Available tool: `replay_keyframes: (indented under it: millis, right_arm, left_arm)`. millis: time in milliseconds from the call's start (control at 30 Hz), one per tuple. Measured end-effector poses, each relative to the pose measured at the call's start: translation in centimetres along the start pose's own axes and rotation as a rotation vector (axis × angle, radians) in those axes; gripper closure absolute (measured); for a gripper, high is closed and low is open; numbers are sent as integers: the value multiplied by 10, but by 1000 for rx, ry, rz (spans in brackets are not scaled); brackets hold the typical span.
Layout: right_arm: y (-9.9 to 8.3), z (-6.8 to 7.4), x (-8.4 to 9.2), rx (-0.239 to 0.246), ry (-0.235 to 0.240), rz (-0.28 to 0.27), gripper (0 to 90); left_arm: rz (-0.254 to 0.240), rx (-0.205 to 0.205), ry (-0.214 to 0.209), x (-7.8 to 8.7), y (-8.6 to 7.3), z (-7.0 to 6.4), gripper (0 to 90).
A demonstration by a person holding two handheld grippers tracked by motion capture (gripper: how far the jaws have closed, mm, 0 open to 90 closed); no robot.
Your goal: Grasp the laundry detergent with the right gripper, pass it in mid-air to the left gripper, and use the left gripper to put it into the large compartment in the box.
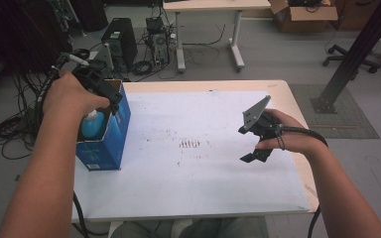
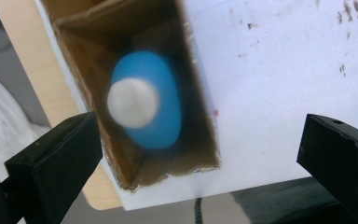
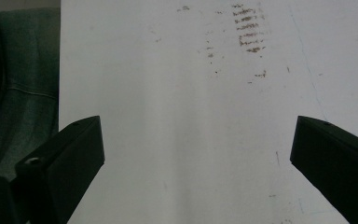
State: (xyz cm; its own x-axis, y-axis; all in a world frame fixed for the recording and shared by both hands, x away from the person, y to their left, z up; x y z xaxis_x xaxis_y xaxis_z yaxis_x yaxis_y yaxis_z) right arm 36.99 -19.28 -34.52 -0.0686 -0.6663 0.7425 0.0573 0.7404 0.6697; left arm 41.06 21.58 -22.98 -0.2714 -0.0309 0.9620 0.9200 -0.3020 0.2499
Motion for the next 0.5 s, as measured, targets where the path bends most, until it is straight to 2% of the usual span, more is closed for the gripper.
replay_keyframes:
  millis: [67,100,167,300,333,367,400,500]
  right_arm:
    - [0,0,2,1,-2,1,29]
    - [1,0,3,-1,-2,2,29]
    - [1,0,6,1,-6,4,29]
    - [4,2,12,12,-12,8,29]
    - [4,2,14,12,-15,12,29]
    - [5,3,15,15,-17,18,29]
    - [6,4,17,21,-18,25,30]
    - [9,7,23,37,-19,39,30]
  left_arm:
    - [-12,-47,-8,5,4,-7,2]
    - [-12,-47,-8,5,4,-7,2]
    - [-33,-110,-14,13,10,-18,2]
    - [-64,-193,-33,23,18,-34,3]
    - [-67,-212,-34,26,20,-38,2]
    - [-67,-212,-34,26,20,-38,2]
    - [-76,-269,-37,31,23,-47,3]
    - [-88,-350,-64,38,26,-61,2]
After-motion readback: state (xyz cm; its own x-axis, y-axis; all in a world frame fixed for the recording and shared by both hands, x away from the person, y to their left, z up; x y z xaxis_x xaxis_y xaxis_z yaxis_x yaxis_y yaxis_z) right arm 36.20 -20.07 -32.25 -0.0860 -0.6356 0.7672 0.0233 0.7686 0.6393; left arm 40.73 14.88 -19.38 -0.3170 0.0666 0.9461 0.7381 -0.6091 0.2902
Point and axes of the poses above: each handheld gripper's, and its own axes: x roughly backward along the jaws, y roughly out of its top, z roughly to its left, the point moved 3 cm from there along -x, roughly forward along the jaws, and after that the axes turned 11 degrees about -z, right-handed, at the moved point
